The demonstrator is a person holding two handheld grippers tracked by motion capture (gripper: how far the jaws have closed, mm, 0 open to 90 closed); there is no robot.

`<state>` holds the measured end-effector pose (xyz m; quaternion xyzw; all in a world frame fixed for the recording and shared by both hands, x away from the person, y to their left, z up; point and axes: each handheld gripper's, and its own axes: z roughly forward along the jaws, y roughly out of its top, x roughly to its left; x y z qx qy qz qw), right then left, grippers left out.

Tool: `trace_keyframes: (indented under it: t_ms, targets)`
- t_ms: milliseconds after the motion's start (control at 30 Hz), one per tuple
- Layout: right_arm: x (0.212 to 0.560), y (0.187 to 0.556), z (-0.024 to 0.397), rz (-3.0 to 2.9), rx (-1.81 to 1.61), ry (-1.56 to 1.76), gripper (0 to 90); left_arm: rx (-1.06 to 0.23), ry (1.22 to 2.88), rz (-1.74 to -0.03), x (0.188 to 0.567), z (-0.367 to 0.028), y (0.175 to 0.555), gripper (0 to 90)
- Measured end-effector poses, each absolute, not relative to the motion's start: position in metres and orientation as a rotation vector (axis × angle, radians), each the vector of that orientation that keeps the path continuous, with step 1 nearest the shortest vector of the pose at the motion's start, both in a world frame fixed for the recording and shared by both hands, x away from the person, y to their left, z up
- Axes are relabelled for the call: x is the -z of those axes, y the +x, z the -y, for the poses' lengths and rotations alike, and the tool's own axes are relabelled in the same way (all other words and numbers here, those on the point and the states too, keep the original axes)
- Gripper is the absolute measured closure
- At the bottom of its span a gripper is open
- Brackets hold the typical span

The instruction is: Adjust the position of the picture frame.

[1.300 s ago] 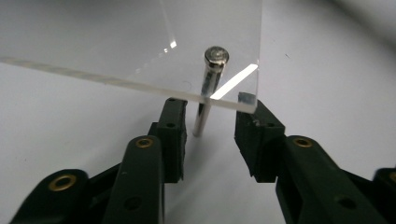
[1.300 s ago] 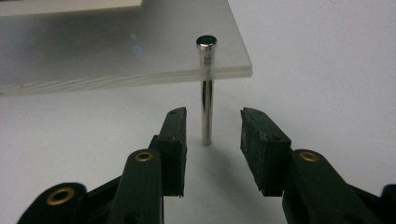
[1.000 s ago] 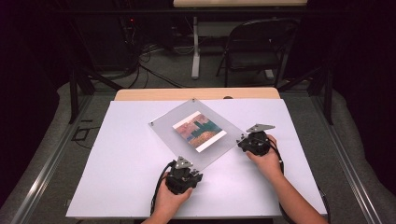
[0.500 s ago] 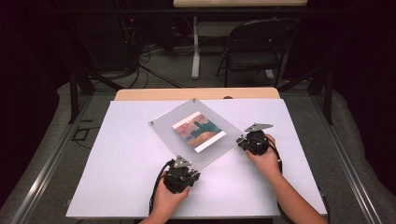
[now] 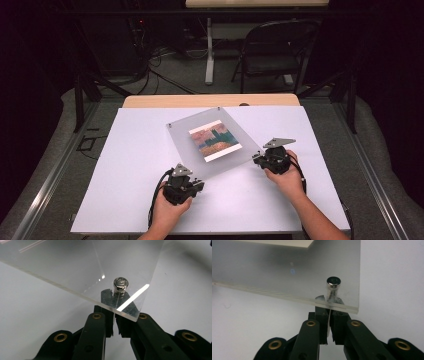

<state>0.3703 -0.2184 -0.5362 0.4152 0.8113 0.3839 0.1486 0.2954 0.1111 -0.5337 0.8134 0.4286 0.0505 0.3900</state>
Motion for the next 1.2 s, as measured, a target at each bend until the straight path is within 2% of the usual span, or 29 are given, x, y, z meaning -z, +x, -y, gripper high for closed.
trace_keyframes:
  t_ms: [533, 1200]
  targets:
    - [0.533, 0.339, 0.203, -2.361, -1.131, 1.206, 85.7, -0.157, 2.056, -1.127, 0.534, -0.141, 0.322, 85.1]
    - [0.547, 0.337, 0.195, -2.352, -1.108, 1.233, 85.7, -0.177, 2.044, -1.165, 0.548, -0.144, 0.336, 84.4]
